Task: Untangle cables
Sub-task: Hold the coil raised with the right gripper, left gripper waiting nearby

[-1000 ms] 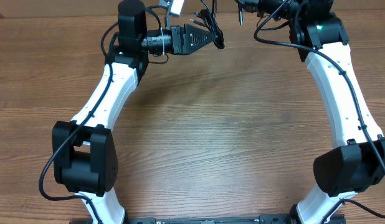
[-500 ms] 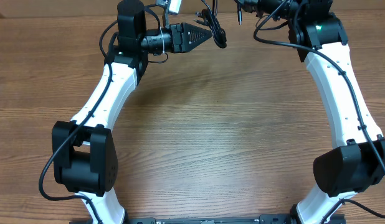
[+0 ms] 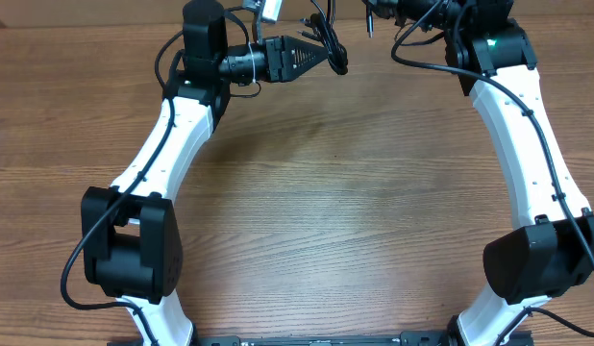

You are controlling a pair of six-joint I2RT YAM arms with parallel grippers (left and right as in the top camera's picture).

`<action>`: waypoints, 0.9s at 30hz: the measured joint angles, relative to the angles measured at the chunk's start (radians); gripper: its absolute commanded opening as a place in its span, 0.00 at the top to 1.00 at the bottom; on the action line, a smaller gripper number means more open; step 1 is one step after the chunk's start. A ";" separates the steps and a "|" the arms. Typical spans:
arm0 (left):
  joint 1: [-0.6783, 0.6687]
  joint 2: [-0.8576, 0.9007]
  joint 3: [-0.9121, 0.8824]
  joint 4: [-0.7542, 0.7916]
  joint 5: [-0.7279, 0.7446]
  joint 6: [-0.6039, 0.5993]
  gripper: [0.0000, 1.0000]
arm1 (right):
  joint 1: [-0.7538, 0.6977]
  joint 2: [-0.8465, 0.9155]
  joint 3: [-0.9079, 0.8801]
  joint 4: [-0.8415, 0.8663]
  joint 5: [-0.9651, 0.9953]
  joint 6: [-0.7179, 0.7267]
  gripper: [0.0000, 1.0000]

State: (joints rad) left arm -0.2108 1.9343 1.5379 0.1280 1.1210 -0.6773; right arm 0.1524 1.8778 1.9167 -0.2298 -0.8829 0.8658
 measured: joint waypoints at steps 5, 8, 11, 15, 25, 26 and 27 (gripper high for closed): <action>-0.006 0.000 0.000 0.000 -0.005 0.000 0.50 | 0.000 0.000 0.000 0.013 0.013 0.033 0.96; -0.006 0.000 0.000 0.000 -0.008 0.000 0.50 | 0.000 0.000 0.000 0.012 0.034 0.061 0.96; -0.006 0.000 0.000 0.000 -0.012 0.000 0.50 | 0.000 0.000 0.000 0.013 0.050 0.083 0.96; -0.006 0.000 0.000 0.000 -0.019 0.000 0.50 | 0.000 0.000 0.000 0.012 0.068 0.113 0.96; -0.006 0.000 0.000 0.000 -0.045 0.000 0.50 | 0.002 0.000 0.000 0.019 0.109 0.212 0.96; -0.006 0.000 0.000 0.000 -0.050 0.000 0.50 | 0.003 0.000 0.000 0.020 0.114 0.227 0.96; -0.006 0.000 0.000 0.000 -0.054 0.000 0.50 | 0.005 0.000 0.000 0.020 0.118 0.239 0.96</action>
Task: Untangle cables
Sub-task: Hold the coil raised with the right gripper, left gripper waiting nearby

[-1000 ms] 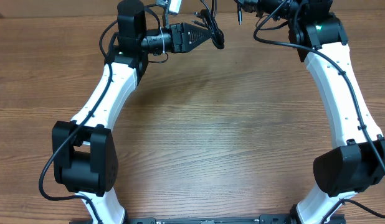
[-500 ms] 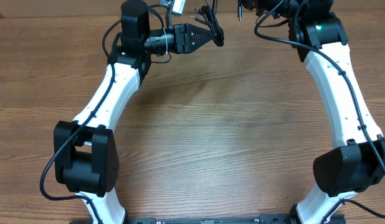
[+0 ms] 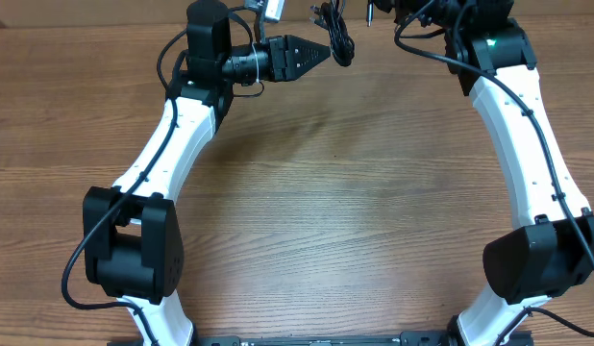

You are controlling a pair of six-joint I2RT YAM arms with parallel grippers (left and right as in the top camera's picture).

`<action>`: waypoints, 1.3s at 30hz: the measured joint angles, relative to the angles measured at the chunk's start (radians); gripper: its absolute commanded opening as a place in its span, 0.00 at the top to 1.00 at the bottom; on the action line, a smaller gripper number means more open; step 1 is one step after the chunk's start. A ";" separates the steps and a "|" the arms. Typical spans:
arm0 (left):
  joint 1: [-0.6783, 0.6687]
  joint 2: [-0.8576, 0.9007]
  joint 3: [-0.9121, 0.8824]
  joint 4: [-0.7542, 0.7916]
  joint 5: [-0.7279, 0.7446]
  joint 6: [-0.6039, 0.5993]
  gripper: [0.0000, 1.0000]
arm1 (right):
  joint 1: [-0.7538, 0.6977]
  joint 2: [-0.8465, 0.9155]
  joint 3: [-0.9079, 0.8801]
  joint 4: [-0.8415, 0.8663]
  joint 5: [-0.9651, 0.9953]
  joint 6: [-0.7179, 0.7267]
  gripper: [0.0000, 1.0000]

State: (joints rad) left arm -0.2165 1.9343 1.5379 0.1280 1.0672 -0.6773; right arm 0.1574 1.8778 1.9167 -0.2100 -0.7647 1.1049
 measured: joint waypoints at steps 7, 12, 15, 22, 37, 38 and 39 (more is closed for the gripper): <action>-0.008 0.000 0.000 0.000 -0.027 0.000 0.50 | 0.033 0.000 0.000 0.000 0.040 0.103 0.96; -0.039 0.000 0.000 0.000 -0.055 0.018 0.50 | 0.047 0.000 0.000 0.001 0.058 0.137 0.96; -0.053 0.000 0.000 0.000 -0.064 0.030 0.50 | 0.047 0.000 0.000 0.001 0.063 0.149 0.96; -0.063 0.000 0.000 -0.024 -0.074 0.048 0.42 | 0.047 0.000 0.000 0.000 0.066 0.164 0.96; -0.058 0.000 0.000 -0.029 -0.072 0.079 0.25 | 0.032 0.000 0.000 0.001 0.066 0.167 0.96; -0.056 0.000 0.000 -0.029 -0.070 0.079 0.25 | 0.031 0.000 0.000 0.000 0.066 0.167 0.96; -0.055 0.000 0.000 -0.030 -0.068 0.079 0.25 | 0.027 0.000 0.000 0.000 0.066 0.167 0.96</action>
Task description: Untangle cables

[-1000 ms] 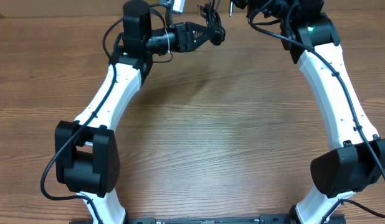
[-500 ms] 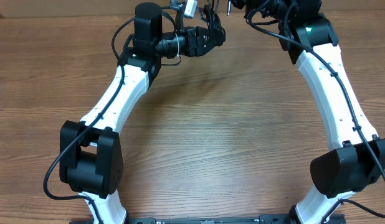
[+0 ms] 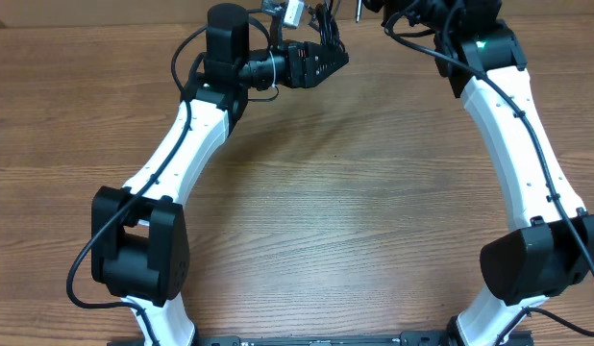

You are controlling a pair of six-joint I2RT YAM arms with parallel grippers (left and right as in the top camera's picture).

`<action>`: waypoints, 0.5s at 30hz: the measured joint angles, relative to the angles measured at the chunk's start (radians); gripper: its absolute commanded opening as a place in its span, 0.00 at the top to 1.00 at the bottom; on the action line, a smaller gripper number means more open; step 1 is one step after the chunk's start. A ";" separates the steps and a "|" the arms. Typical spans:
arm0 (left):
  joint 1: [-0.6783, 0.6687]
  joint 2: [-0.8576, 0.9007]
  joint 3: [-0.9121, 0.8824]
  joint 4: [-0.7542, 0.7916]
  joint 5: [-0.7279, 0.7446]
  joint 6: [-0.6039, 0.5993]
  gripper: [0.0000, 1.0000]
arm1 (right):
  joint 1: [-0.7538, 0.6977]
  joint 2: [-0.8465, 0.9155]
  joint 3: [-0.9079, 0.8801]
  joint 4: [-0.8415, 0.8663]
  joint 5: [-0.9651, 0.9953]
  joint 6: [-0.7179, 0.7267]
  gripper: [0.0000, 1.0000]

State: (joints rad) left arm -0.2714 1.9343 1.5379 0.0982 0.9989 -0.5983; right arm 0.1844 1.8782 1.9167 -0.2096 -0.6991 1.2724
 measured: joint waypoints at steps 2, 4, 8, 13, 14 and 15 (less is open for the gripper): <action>0.008 0.000 0.000 0.000 0.003 0.000 0.25 | -0.006 0.000 0.000 0.000 0.000 0.000 0.96; 0.014 0.000 0.000 0.000 0.004 0.000 0.25 | -0.011 0.000 0.000 0.000 0.000 -0.001 0.96; 0.026 0.000 0.000 -0.004 0.004 0.001 0.25 | -0.017 0.000 0.000 0.000 0.000 -0.006 0.96; 0.029 0.000 0.000 -0.028 0.004 0.010 0.31 | -0.019 0.000 0.000 0.000 0.000 -0.012 0.96; 0.029 0.000 0.000 -0.030 0.004 0.011 0.34 | -0.019 0.000 0.000 0.000 0.000 -0.012 0.96; 0.029 0.000 0.000 -0.031 0.006 0.016 0.42 | -0.019 0.000 0.000 0.000 0.001 -0.013 0.96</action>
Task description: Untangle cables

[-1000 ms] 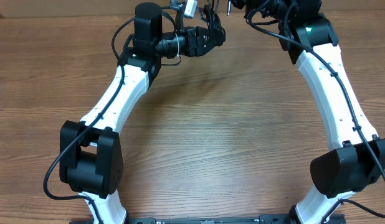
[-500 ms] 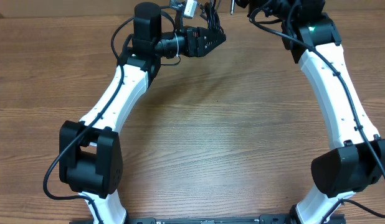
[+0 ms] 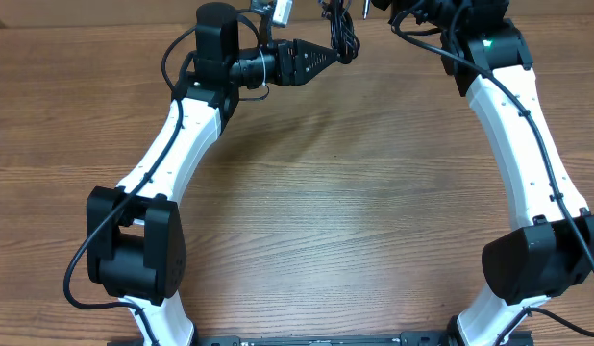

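Only the overhead view is given. A bundle of black cables (image 3: 343, 37) hangs at the far edge of the wooden table (image 3: 307, 211), lifted off the surface. My left gripper (image 3: 330, 54) points right, its fingers closed to a tip on the lower part of the bundle. My right gripper (image 3: 379, 8) sits just right of the bundle at the frame's top edge, mostly cut off. A small cable end (image 3: 364, 9) shows beside it. The upper part of the bundle runs out of the frame.
A white connector or tag (image 3: 278, 10) sits above the left wrist. Both arms' own black supply cables loop along their upper links. The arm bases (image 3: 326, 338) stand at the near edge.
My left gripper has turned from an angled pose back to pointing straight right, and its wrist moved slightly left. The cable bundle shifted a little to the right with it. The right arm moved slightly right.
At first my left gripper held the cable bundle at the far edge, with the right gripper close on its right. It then lifted the bundle slightly farther away, later swung right and twisted, and now points right again, still on the bundle.
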You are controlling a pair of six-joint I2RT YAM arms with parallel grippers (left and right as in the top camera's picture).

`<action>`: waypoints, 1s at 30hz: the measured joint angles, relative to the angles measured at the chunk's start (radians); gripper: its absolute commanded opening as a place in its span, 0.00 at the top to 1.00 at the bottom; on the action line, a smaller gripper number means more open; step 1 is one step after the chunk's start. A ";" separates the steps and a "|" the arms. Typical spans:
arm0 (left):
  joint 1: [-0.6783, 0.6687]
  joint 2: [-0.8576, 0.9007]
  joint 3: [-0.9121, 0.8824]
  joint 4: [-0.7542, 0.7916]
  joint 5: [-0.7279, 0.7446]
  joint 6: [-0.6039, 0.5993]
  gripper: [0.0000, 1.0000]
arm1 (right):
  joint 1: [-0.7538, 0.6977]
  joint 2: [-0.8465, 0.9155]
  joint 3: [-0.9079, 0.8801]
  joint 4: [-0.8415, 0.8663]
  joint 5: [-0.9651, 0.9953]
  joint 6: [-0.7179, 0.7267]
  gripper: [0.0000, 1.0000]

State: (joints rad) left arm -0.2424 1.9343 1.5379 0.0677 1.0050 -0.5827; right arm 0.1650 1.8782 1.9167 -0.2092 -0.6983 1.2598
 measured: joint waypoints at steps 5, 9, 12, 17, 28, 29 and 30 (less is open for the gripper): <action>0.000 0.000 0.000 -0.001 0.002 0.013 0.45 | 0.000 0.000 0.000 0.000 -0.001 -0.001 0.96; 0.000 0.000 0.000 -0.001 0.002 0.014 0.44 | 0.000 0.000 0.000 0.003 -0.001 -0.001 0.96; 0.000 0.000 0.000 -0.001 0.002 0.014 0.51 | 0.000 0.000 0.000 0.006 -0.001 0.000 0.96; 0.000 0.000 0.000 -0.001 0.001 0.022 0.57 | 0.000 0.000 0.000 0.006 -0.001 0.000 0.96; 0.000 0.000 0.000 -0.001 -0.019 0.036 0.52 | 0.000 0.000 0.000 0.006 -0.005 0.000 0.96; 0.000 0.000 0.000 -0.001 -0.023 0.036 0.52 | 0.000 0.000 0.000 0.006 -0.005 0.000 0.96; 0.000 0.000 0.000 -0.001 -0.027 0.036 0.53 | 0.000 0.000 0.000 0.006 -0.005 0.000 0.96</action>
State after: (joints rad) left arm -0.2424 1.9343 1.5379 0.0669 0.9783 -0.5465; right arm 0.1650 1.8782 1.9167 -0.2031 -0.7029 1.2598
